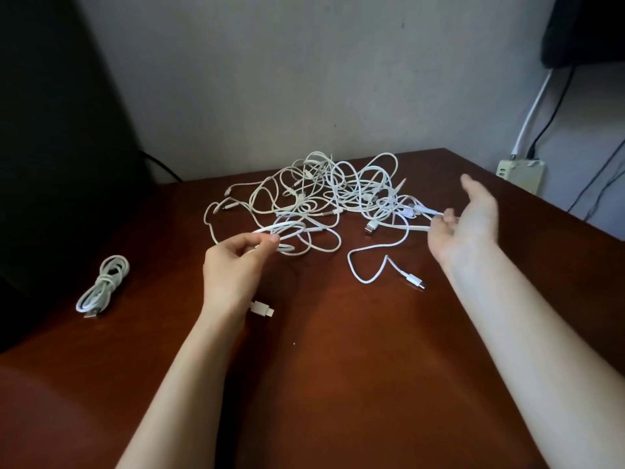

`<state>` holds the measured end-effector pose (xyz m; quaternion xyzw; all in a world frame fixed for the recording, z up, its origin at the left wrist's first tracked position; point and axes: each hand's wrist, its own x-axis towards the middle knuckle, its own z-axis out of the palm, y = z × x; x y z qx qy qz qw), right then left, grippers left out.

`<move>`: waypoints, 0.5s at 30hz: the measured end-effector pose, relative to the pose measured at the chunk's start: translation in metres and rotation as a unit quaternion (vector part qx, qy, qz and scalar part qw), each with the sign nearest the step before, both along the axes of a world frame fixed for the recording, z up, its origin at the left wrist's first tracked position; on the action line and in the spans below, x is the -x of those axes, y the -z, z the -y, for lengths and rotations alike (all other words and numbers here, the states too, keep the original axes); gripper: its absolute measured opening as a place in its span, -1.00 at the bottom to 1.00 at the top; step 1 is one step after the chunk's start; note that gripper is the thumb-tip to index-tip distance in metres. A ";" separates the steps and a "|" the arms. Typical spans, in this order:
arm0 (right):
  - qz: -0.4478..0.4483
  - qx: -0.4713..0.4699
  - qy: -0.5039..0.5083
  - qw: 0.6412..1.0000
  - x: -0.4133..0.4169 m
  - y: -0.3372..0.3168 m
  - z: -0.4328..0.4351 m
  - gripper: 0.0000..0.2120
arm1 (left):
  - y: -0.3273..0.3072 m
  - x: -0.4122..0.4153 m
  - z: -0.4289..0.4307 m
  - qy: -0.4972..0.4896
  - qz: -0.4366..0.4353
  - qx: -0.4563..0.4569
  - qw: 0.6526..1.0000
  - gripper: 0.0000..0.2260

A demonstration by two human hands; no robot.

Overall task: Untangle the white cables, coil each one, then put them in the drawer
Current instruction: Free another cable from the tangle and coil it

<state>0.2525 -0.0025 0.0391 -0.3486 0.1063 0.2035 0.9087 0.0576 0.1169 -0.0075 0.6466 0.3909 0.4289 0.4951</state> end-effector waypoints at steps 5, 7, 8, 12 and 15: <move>0.062 -0.024 -0.100 0.993 0.024 0.005 -0.010 -0.70 | 0.000 0.003 -0.002 -0.009 0.013 -0.013 1.000 -0.93; 0.172 0.032 -0.145 0.974 0.037 0.011 -0.012 -0.76 | 0.000 0.003 -0.002 0.002 0.011 -0.033 0.999 -0.81; 0.254 0.083 -0.159 0.951 0.043 0.014 -0.013 -0.78 | 0.000 0.003 -0.002 0.007 0.005 -0.045 0.999 -0.74; 0.546 0.258 -0.213 0.768 0.060 0.028 -0.019 -0.73 | -0.003 0.003 0.001 0.045 -0.027 -0.102 0.993 -0.58; 0.665 0.352 -0.234 0.616 0.062 0.046 -0.024 -0.59 | -0.006 0.002 0.007 0.113 -0.023 -0.127 0.985 -0.60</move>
